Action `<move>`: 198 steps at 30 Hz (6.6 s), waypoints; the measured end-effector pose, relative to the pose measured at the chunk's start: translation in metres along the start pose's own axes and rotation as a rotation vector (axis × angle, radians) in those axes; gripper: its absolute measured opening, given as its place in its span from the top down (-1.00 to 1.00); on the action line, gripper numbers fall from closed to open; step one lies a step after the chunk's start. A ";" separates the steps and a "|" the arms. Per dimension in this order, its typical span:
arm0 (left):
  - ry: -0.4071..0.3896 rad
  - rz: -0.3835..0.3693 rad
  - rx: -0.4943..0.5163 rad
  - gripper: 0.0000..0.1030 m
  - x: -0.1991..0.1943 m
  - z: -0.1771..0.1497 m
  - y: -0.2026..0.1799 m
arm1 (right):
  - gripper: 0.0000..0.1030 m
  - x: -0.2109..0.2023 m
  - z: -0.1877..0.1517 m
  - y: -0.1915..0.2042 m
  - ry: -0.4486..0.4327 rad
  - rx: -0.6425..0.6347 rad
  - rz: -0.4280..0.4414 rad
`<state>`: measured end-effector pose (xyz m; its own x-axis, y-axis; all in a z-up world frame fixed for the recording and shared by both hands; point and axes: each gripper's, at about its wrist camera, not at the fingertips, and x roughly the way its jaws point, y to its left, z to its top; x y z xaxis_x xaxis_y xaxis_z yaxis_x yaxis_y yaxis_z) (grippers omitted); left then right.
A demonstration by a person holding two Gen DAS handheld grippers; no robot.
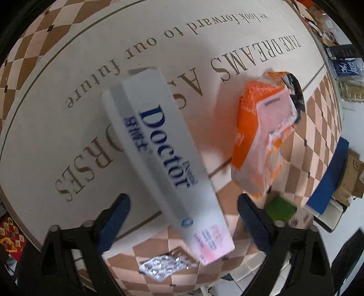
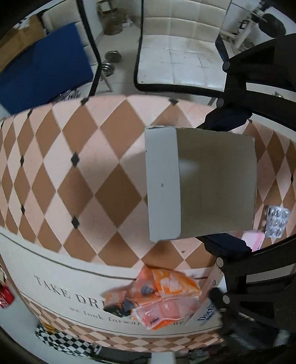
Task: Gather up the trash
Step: 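Grasp the Doctor toothpaste box with left tool while right tool grasps the empty white box, then carry both boxes over the trash bin and open both tools to drop them, then raise both tools from the bin back toward the table, then grasp the orange snack wrapper with left tool while right tool grasps the silver blister pack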
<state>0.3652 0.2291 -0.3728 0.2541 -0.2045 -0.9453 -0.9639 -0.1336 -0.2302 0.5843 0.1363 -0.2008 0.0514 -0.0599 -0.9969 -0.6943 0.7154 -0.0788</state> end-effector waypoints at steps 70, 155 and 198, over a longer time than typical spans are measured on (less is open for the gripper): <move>0.059 0.193 1.181 0.13 -0.009 -0.230 0.404 | -0.44 0.089 -0.639 0.121 -0.008 0.329 0.170; -0.329 0.324 0.881 -0.89 -0.067 -0.174 0.310 | -0.98 -0.031 -0.507 0.134 -0.129 0.080 0.071; -0.235 0.087 0.521 -0.88 -0.052 0.016 0.003 | -0.15 -0.007 -0.059 -0.046 -0.104 0.015 0.115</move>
<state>0.3479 0.2548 -0.3284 0.2049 0.0356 -0.9781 -0.9074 0.3814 -0.1762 0.5741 0.0626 -0.1899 0.0469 0.0952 -0.9943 -0.6890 0.7238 0.0368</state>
